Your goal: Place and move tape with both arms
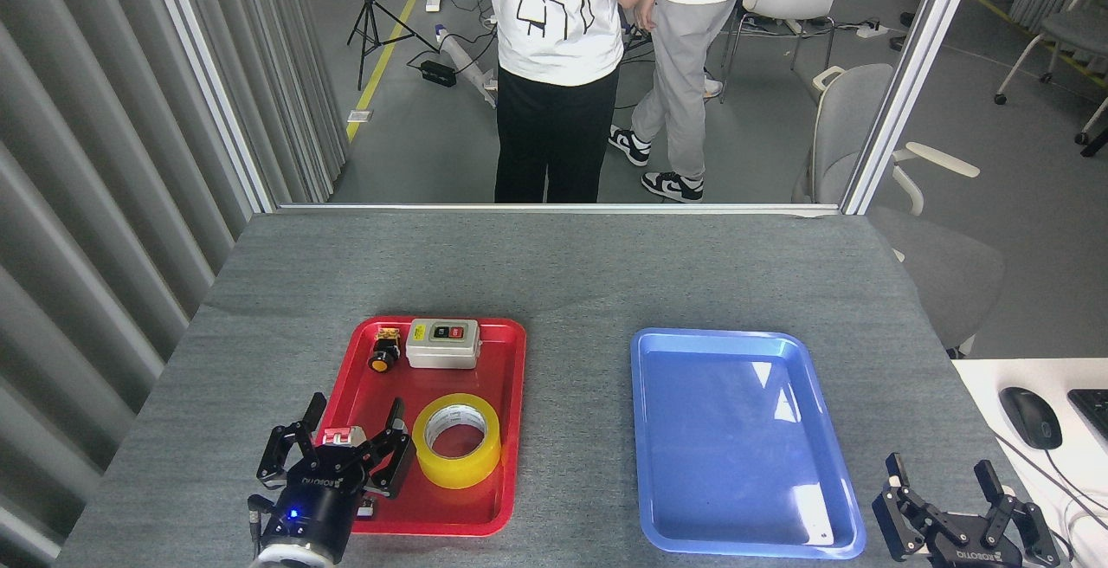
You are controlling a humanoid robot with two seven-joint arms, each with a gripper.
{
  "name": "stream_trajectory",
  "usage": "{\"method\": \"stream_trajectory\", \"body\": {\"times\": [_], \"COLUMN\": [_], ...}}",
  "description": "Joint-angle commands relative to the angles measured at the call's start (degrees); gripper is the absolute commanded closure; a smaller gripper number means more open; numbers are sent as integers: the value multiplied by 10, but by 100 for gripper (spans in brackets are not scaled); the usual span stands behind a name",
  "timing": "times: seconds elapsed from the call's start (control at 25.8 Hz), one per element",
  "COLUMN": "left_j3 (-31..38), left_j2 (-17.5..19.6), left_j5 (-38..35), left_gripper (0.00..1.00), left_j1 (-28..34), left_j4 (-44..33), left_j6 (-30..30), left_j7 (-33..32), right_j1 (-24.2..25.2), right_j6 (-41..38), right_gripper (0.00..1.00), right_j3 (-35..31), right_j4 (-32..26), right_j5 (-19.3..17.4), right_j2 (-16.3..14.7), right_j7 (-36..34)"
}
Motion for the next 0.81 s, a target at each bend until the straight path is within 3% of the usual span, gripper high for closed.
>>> {"method": "stream_trajectory", "body": {"times": [0.0, 0.78], "left_j3": [1, 3], "left_j2": [1, 4], "left_j5": [1, 1], "left_gripper": [0, 0], "left_j1": [0, -16], "left_j4": [-1, -4], "left_j6": [-3, -8], "left_j7": [1, 1], "right_j1": [-3, -4], "right_j6": [3, -1], "right_gripper": [0, 0], "right_j3": [0, -14], "right_j4": [-6, -12], "right_j5": [5, 5], "right_j2": [1, 7], "right_j7": [-2, -6]}}
